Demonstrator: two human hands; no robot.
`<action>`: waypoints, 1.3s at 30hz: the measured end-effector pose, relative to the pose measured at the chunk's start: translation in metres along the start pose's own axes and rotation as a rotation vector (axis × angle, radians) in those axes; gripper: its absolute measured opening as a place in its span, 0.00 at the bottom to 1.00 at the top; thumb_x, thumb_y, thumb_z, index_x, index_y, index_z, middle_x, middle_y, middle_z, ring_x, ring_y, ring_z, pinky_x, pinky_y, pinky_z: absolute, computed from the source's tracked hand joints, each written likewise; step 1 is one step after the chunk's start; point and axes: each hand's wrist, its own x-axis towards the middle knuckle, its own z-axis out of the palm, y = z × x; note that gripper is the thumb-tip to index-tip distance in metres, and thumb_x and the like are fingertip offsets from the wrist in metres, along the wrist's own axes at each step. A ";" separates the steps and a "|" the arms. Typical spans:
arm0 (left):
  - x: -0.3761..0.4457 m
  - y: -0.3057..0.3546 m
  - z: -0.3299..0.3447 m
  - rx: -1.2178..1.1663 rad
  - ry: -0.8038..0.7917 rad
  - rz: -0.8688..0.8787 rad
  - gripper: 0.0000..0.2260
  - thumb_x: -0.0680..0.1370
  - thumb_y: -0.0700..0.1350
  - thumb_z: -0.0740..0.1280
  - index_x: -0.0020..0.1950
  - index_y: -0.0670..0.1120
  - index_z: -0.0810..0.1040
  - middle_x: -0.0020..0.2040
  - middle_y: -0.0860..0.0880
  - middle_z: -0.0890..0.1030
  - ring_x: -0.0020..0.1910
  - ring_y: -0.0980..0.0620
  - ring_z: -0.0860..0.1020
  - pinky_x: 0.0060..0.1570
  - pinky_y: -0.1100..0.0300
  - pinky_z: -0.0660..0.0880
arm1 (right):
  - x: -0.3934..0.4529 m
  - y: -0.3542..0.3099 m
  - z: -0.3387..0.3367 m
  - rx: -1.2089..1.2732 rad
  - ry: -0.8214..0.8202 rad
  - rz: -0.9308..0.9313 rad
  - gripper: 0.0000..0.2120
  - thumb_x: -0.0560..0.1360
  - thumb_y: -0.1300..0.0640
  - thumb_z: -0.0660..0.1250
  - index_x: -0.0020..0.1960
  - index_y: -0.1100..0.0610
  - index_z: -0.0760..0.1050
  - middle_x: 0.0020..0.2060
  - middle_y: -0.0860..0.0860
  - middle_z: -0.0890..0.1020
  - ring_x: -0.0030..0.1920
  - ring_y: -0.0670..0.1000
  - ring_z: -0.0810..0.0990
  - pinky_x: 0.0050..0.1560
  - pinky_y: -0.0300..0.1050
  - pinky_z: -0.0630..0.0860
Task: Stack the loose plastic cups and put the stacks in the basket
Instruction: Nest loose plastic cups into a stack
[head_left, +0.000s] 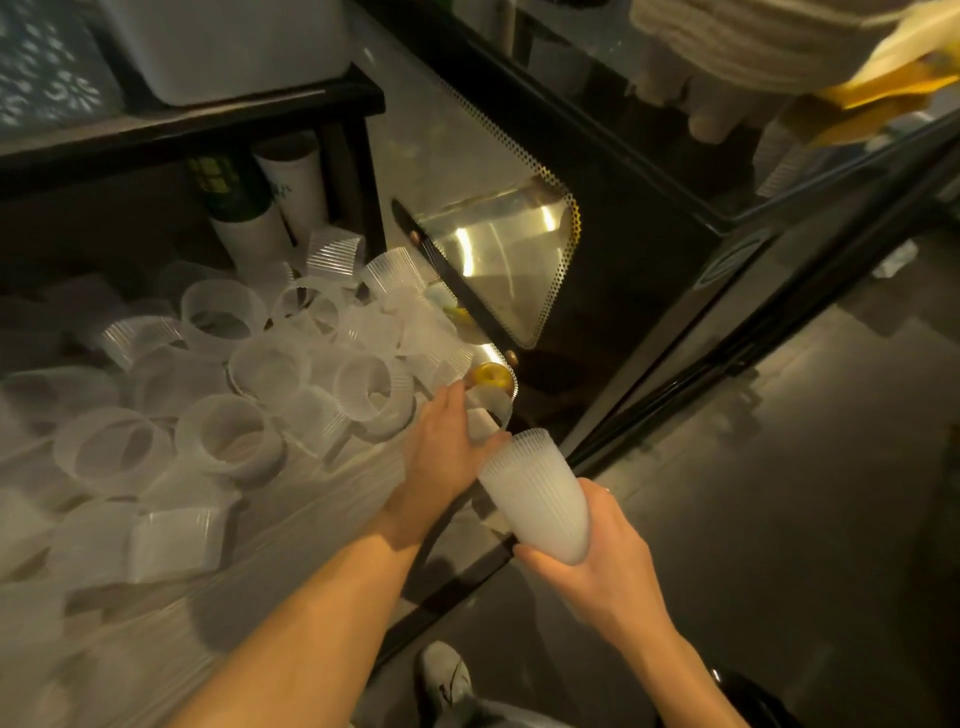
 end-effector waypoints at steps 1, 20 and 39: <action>-0.003 -0.001 -0.002 -0.039 0.009 0.004 0.34 0.72 0.60 0.73 0.72 0.50 0.65 0.67 0.50 0.72 0.65 0.50 0.73 0.62 0.52 0.74 | 0.001 -0.002 0.001 -0.002 -0.004 -0.001 0.36 0.59 0.27 0.67 0.60 0.33 0.54 0.53 0.36 0.68 0.53 0.43 0.73 0.49 0.39 0.75; -0.098 -0.025 -0.130 -0.715 0.144 -0.108 0.28 0.67 0.62 0.68 0.67 0.59 0.72 0.57 0.60 0.78 0.57 0.64 0.76 0.53 0.69 0.73 | 0.025 -0.063 0.024 -0.157 -0.252 -0.296 0.45 0.61 0.28 0.71 0.71 0.41 0.58 0.59 0.38 0.68 0.59 0.42 0.71 0.59 0.44 0.76; -0.170 -0.086 -0.148 -0.382 0.578 -0.477 0.32 0.70 0.70 0.66 0.68 0.55 0.68 0.56 0.56 0.76 0.52 0.57 0.77 0.51 0.60 0.76 | 0.023 -0.110 0.073 -0.046 -0.437 -0.505 0.37 0.63 0.35 0.75 0.64 0.35 0.57 0.56 0.37 0.69 0.55 0.41 0.71 0.52 0.43 0.73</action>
